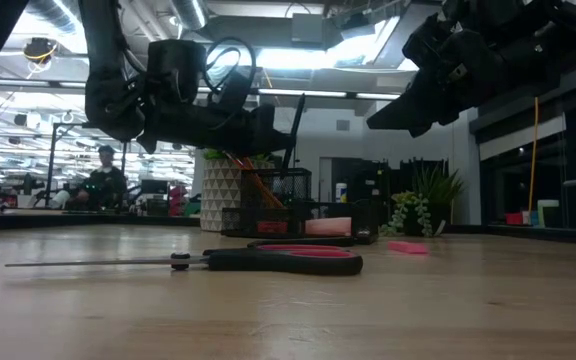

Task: Pick and place office supplies into organizer
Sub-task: Put the bottom black pen into the black desk organizer, then put the pink eraser into the black desk organizer

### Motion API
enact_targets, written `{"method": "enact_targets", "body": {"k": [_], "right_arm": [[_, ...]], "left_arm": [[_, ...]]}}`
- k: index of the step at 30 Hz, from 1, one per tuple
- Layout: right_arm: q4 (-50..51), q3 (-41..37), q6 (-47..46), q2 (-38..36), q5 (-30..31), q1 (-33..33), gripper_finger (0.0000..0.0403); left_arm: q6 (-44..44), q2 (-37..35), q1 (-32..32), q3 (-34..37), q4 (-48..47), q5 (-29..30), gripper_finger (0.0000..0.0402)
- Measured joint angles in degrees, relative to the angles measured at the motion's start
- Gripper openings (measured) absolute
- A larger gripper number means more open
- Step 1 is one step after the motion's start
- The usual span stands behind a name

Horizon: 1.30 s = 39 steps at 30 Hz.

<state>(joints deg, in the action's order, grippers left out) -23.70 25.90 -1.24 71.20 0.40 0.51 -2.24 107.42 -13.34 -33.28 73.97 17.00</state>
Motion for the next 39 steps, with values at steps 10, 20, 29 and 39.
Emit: {"method": "enact_targets", "body": {"k": [10, 20, 29, 39], "right_arm": [[0.0, 0.0, -0.02, 0.0, 0.01, 0.0, 0.0012], [0.0, 0.01, -0.07, 0.0, 0.01, 0.0, 0.0012], [0.0, 0.0, -0.22, 0.0, 0.01, -0.01, 0.0012], [2.32, -0.01, -0.5, 0.0, -0.01, 0.0, 0.0012]], "left_arm": [[-1.4, -0.01, 0.18, 0.0, -0.69, 0.37, 0.0059], [-1.36, 0.0, 0.22, 0.0, -0.34, 0.41, 0.0098], [-7.22, 0.0, 3.59, 0.07, 4.85, -0.54, 0.01], [-16.42, -8.24, 9.63, 0.07, -1.52, 6.48, 0.0074]]}}
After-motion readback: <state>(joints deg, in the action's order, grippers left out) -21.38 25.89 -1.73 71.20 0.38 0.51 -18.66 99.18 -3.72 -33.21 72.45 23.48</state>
